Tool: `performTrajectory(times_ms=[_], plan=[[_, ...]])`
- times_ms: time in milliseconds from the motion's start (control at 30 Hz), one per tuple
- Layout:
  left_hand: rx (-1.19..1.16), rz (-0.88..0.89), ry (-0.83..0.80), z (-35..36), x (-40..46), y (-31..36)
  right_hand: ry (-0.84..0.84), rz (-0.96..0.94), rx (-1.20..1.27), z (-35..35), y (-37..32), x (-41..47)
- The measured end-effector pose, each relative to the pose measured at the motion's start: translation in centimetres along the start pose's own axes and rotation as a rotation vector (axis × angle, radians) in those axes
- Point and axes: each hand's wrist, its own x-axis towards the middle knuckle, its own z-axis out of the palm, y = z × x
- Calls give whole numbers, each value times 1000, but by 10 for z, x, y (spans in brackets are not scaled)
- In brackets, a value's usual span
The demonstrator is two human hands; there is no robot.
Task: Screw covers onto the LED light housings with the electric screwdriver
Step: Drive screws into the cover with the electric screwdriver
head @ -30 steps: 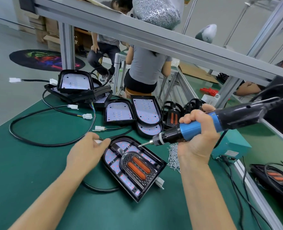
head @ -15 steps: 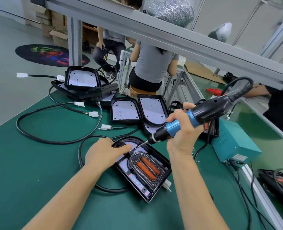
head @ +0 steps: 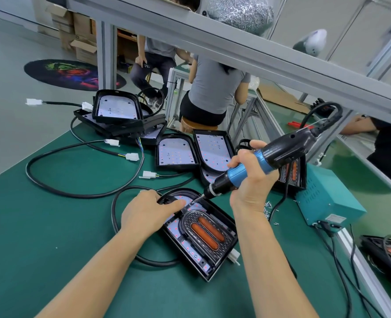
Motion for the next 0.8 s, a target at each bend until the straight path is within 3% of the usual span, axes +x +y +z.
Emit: performTrajectory(times_ms=[467,800], plan=[[17,20,40,4,1,-1,-51,1,-19,6,0,-2],[27,-11,24,11,2,4,-274,34,-74,8,-1,0]])
